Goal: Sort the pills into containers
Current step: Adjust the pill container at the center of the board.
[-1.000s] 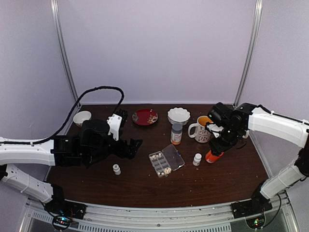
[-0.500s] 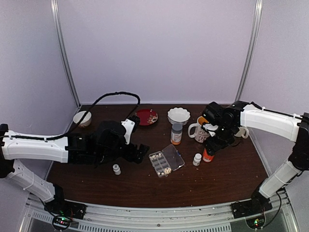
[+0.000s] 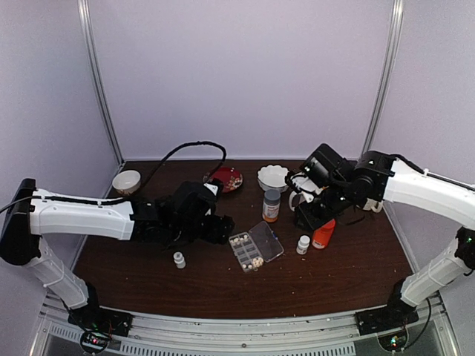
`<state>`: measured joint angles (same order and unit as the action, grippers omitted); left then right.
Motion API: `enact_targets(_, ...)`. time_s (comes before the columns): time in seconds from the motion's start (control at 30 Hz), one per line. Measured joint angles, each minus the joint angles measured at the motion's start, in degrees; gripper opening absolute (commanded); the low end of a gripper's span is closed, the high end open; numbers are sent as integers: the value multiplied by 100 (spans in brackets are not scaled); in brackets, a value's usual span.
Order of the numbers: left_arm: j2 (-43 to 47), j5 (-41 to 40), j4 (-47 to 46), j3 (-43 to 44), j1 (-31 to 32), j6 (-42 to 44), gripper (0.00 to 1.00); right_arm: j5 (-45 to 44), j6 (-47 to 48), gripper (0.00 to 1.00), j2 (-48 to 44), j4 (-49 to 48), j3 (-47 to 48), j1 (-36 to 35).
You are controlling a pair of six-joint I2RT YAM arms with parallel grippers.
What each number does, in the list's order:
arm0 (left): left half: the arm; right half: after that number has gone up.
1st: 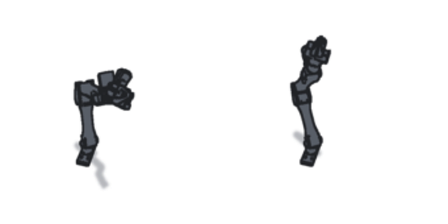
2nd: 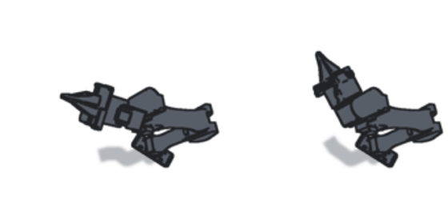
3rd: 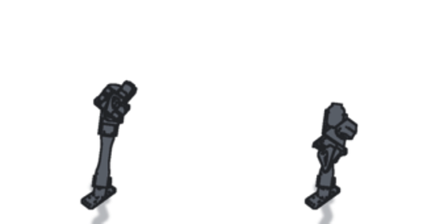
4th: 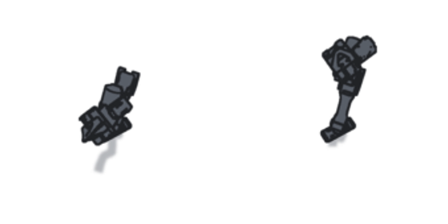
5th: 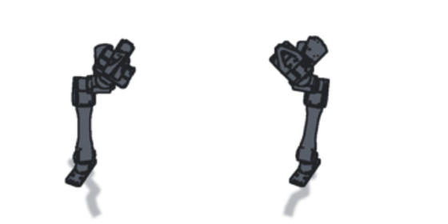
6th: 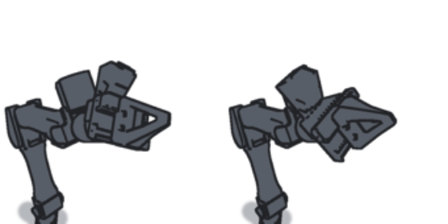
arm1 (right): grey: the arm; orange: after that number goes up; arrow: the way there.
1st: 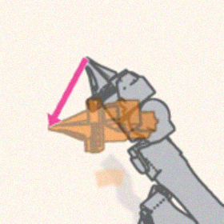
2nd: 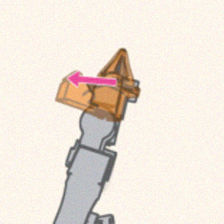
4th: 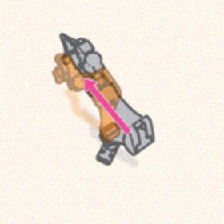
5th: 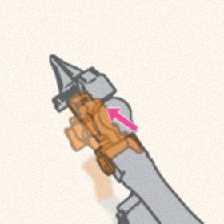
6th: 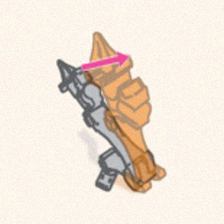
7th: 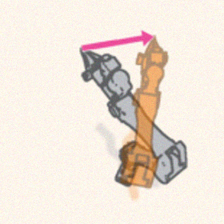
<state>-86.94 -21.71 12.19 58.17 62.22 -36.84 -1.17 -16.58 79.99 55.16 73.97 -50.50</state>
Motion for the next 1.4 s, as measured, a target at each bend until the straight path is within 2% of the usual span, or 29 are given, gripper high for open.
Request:
enact_targets(0.3, -675, 435, 328, 352, -208, -457, 64, 553, -457, 30, 1047, -772, -46, -505)
enact_targets(0.57, -1246, 787, 463, 527, -208, -706, 63, 802, -640, 30, 1729, -1165, -52, -634)
enact_targets(1.1, -1401, 1427, -33, 146, -304, -1056, 61, 855, -737, 27, 2535, -1331, -22, -708)
enact_targets(1.4, -1453, 1602, -203, 114, -306, -1123, 61, 706, -715, 21, 2876, -1294, 264, -708)
